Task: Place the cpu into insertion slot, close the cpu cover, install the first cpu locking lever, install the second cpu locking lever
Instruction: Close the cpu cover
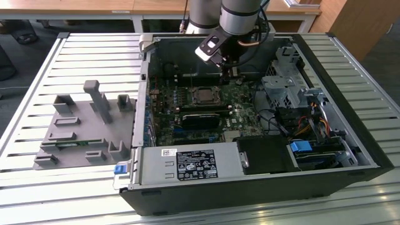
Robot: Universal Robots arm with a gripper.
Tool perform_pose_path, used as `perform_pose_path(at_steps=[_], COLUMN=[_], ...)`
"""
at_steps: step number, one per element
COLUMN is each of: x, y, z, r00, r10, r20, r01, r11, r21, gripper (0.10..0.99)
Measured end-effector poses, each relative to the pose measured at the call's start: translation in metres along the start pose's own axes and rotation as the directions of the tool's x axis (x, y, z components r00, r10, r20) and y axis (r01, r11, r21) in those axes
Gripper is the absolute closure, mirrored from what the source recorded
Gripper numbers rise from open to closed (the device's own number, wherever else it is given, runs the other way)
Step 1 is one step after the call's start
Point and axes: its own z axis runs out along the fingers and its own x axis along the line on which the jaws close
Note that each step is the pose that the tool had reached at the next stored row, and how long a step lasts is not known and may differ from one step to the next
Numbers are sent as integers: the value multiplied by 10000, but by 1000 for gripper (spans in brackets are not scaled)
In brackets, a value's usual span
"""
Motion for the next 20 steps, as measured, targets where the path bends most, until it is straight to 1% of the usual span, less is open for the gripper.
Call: perform_pose_path(at_steps=[16,20], x=[1,1], y=[-76,-82], z=[13,26], r00=[10000,10000], r10=[0,-1], r20=[1,-1], r01=[0,1], r11=[10000,10000], r21=[1,0], gripper=[980,980])
